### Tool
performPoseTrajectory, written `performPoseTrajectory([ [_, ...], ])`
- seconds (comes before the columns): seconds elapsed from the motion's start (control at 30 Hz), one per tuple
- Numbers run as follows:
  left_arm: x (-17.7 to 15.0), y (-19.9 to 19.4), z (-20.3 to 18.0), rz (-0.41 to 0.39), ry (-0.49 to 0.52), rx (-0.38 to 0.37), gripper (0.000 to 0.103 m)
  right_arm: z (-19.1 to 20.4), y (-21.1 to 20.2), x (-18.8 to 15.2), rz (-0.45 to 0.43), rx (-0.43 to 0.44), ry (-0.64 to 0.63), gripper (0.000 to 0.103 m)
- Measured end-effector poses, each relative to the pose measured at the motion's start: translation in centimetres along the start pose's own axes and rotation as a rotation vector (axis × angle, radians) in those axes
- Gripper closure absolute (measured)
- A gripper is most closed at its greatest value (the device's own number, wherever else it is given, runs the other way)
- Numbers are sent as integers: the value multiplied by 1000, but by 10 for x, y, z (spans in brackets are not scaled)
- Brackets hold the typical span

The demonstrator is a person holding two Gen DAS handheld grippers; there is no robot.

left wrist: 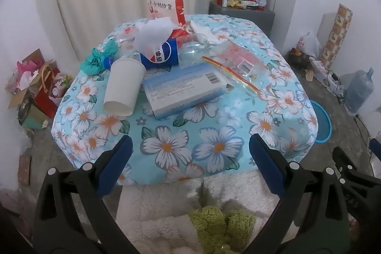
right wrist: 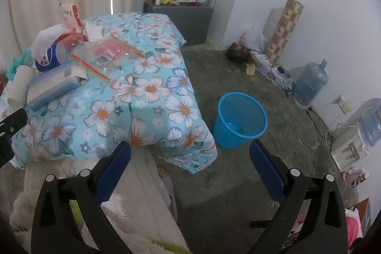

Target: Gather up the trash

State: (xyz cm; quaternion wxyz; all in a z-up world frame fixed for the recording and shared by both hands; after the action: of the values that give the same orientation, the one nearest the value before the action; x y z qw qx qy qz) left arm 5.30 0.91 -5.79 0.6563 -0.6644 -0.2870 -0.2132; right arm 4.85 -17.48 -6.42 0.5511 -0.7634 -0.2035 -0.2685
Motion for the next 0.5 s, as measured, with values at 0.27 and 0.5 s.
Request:
performPoseTrajectory([
  [0.27,-1,1,2,3,1,4,9,1,0,-1,-1,1,0,6],
  [0.5,-1,3,4,5,1,6,9,0,0,0,-1,2,2,6],
])
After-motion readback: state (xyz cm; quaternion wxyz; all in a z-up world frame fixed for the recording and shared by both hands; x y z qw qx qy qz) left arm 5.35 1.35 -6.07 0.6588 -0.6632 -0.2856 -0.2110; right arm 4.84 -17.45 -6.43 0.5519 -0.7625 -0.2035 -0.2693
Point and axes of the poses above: each gripper's, at about its wrist camera, not at the fingertips, and y roughly the way its jaws point, z to its left, x to its top, the point moved 8 cm from there along y, roughly the way its jaws point, and after that the axes turned 5 degrees about -y, right-handed, at the moved point
